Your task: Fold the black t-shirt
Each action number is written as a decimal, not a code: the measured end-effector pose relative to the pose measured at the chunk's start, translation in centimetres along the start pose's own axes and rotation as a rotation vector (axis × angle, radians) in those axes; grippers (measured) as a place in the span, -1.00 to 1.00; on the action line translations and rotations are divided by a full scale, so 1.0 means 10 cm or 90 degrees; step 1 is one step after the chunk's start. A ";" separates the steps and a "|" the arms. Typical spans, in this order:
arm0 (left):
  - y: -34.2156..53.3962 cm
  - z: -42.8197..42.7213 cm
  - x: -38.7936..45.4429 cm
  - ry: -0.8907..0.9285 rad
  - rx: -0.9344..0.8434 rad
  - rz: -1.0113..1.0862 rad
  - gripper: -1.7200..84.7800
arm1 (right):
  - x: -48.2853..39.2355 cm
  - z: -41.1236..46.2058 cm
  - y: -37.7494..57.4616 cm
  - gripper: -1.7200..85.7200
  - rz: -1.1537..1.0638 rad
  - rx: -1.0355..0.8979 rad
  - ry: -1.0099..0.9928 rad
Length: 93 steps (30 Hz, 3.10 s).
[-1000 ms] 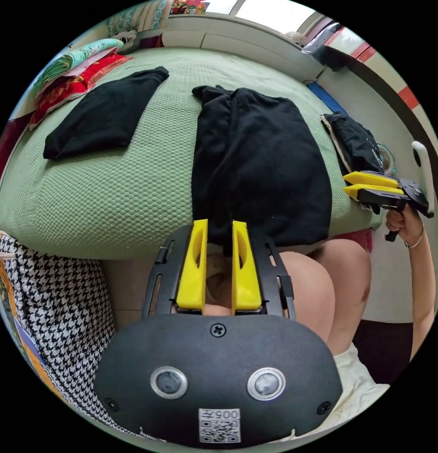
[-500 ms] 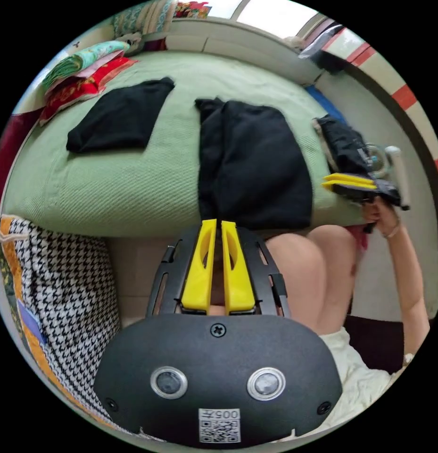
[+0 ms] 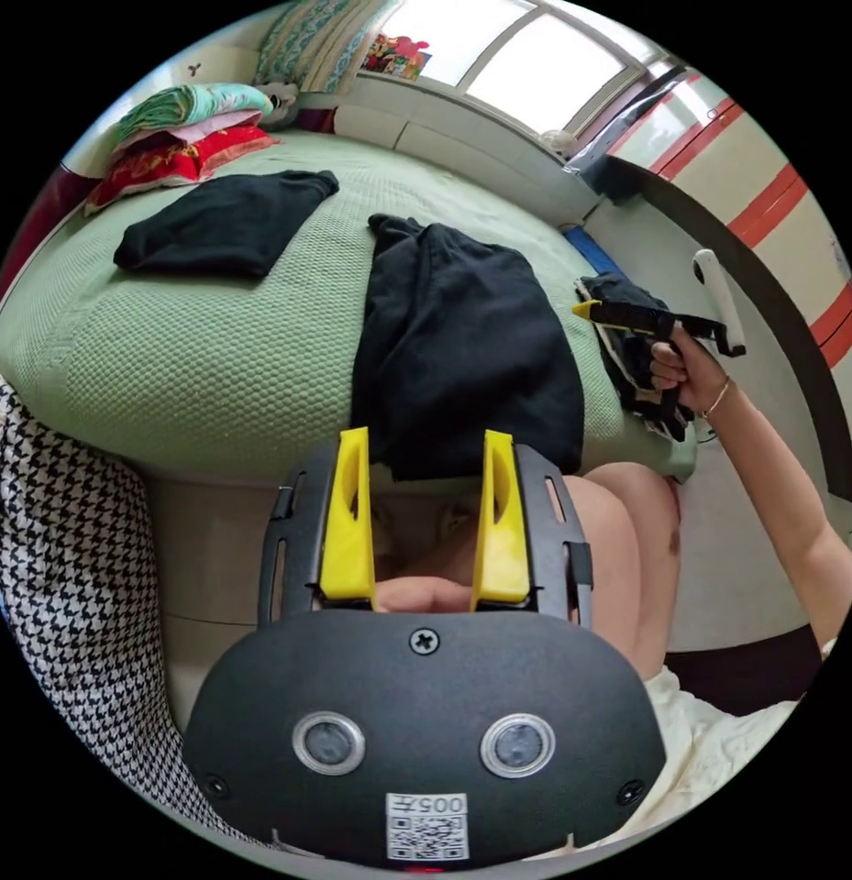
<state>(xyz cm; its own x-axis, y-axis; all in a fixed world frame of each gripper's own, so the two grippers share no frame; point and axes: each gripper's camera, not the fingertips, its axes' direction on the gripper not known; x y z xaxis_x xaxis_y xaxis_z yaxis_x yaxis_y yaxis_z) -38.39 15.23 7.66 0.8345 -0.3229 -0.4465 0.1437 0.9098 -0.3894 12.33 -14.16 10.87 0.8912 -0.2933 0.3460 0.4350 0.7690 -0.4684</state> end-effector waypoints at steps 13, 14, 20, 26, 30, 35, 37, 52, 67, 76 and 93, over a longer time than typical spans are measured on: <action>-0.15 0.23 -0.17 -0.020 -0.035 -0.053 -0.53 | 0.34 0.58 -0.49 -0.54 0.095 0.026 -0.035; -0.15 0.21 -0.19 -0.021 -0.030 -0.063 -0.54 | 0.38 0.66 -0.51 -0.53 0.106 0.023 -0.037; -0.20 0.12 -0.18 -0.066 -0.038 -0.078 -0.58 | 0.48 0.94 -0.51 -0.54 0.128 0.020 -0.036; -0.26 -0.01 -0.12 -0.067 -0.048 -0.074 -0.68 | 0.35 1.00 -0.46 -0.59 0.085 0.011 -0.005; -0.32 -0.05 -0.16 -0.027 -0.058 -0.095 -0.78 | 0.14 1.06 -0.38 -0.83 0.053 0.013 -0.062; -0.35 -0.31 -0.35 0.076 -0.054 -0.109 -0.81 | -0.14 0.83 -0.33 -0.95 0.017 0.056 -0.013; -0.36 -0.44 -0.34 0.087 -0.034 -0.104 -0.81 | -0.24 0.63 -0.31 -0.96 0.006 0.092 -0.025; -0.71 -1.89 -0.45 -0.009 0.116 -0.018 -0.81 | -1.55 -0.34 -0.61 -0.97 -0.092 0.253 0.025; -1.57 -1.78 -1.82 -0.129 0.083 -0.220 -0.78 | -2.16 1.02 -1.64 -0.76 -0.010 0.127 -0.149; -1.94 -1.14 -1.28 -0.227 0.029 -0.140 -0.86 | -2.86 1.74 -0.62 -0.76 -0.177 0.013 -0.089; -1.73 -0.76 0.18 -0.235 0.037 -0.045 -0.97 | -2.35 1.31 0.61 -0.77 -0.104 0.131 0.015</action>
<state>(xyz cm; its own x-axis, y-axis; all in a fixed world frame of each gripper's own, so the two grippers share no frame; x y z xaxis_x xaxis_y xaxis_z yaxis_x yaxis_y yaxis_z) -43.39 -3.09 7.42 0.9556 -0.2788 -0.0957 0.2285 0.9057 -0.3570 -7.62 4.90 10.52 0.8152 -0.4337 0.3839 0.5399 0.8090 -0.2325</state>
